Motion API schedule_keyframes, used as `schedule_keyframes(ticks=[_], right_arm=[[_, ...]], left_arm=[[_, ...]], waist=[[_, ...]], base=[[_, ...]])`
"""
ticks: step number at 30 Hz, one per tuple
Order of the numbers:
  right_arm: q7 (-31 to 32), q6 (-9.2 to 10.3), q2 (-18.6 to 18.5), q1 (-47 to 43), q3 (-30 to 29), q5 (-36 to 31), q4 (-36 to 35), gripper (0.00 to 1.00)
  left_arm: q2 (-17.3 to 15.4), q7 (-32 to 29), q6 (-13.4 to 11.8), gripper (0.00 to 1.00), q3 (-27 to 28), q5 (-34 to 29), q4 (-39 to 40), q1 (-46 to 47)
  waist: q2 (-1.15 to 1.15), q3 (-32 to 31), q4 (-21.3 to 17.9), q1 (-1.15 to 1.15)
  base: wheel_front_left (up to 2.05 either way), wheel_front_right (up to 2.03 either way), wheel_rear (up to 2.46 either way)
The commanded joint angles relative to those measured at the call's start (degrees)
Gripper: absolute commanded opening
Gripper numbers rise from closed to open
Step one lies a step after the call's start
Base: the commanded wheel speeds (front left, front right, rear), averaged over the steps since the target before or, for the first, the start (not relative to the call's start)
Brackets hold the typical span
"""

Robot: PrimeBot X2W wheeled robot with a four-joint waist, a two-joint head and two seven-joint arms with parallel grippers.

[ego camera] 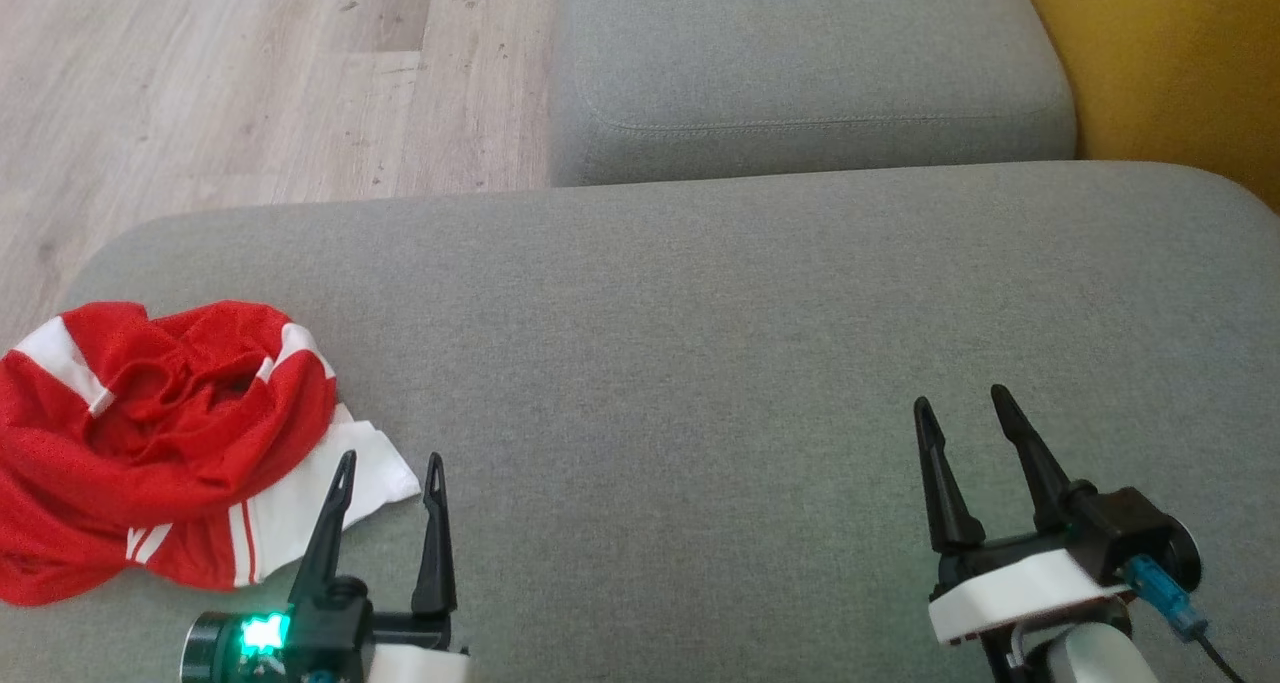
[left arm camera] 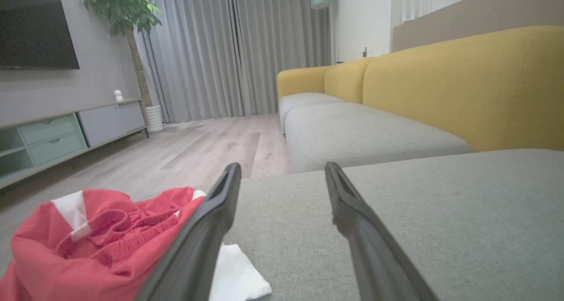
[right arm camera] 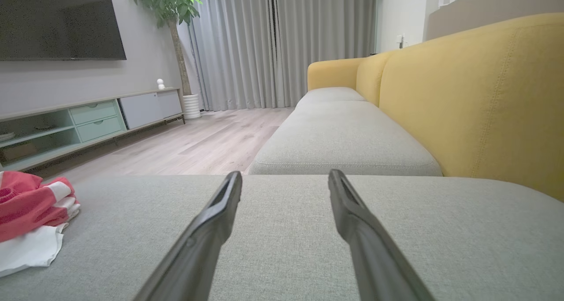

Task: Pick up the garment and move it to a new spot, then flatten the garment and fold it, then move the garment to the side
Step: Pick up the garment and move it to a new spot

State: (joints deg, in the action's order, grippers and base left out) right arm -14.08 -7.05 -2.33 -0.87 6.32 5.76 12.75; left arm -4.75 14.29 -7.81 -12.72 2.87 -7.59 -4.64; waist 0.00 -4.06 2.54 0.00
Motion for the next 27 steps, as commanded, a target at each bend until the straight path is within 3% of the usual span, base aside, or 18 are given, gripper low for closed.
schedule_keyframes(ticks=[1, 16, 27], right_arm=[[-0.92, -0.44, -0.54, 1.11, 1.27, -1.25, -1.66, 1.00], [-0.92, -0.44, -0.54, 1.22, -0.61, -0.51, -0.26, 1.00], [-0.92, -0.44, -0.54, 0.83, -0.60, -0.35, -0.53, 1.00]], left_arm=[[-0.41, 0.71, -0.68, 1.00, 1.61, -1.43, 1.67, 1.80], [0.28, 0.71, -0.08, 1.00, 3.06, -1.02, -0.09, 2.47], [0.39, 0.71, 0.16, 1.00, 4.09, -1.56, -1.08, 2.54]], waist=[[0.00, 0.07, 0.08, 0.00], [0.00, 0.83, 1.61, 0.00], [0.00, 1.17, 8.90, 0.00]], base=[[0.00, 0.00, 0.00], [0.00, 0.00, 0.00], [0.00, 0.00, 0.00]])
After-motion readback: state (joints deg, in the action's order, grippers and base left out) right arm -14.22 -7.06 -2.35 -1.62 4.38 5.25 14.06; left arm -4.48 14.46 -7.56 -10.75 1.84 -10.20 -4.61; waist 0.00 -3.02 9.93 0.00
